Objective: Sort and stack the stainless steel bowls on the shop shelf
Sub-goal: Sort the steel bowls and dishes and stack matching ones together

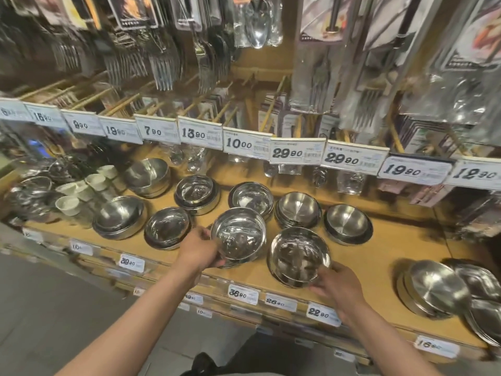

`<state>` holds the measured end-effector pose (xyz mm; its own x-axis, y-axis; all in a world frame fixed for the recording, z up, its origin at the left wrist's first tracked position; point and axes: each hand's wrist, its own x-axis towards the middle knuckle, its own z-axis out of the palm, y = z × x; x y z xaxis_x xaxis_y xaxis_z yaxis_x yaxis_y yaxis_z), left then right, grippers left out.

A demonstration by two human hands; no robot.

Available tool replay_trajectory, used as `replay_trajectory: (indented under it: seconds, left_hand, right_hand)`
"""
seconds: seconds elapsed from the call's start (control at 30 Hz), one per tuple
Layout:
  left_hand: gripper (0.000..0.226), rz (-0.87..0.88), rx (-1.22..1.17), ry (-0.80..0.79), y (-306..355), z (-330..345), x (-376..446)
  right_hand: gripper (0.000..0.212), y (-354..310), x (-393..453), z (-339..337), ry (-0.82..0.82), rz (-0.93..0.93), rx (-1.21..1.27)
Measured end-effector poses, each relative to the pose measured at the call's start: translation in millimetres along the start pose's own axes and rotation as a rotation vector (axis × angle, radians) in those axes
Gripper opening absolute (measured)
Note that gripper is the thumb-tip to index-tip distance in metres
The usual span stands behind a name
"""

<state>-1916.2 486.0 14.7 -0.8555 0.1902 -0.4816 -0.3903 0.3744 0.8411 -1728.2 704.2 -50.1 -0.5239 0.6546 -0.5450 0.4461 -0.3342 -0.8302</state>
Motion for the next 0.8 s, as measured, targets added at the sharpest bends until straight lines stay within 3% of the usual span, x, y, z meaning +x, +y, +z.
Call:
replay_trajectory:
  seconds: [0.4,0.6,0.8]
  left_hand:
    - [0.025,-0.059,0.196,-0.238,-20,73,-6]
    - [0.005,-0.033,0.280,-0.261,-22,110,-12]
    - [0.019,-0.071,0.204,-0.244,-11,113,-6]
  right_hand:
    - [0.028,10,-7,-80,0.132,0.063,0.217]
    - [0.049,30,-3,-102,0.172,0.046,0.235]
    - [0.056,40,-4,-108,0.201,0.073,0.198]
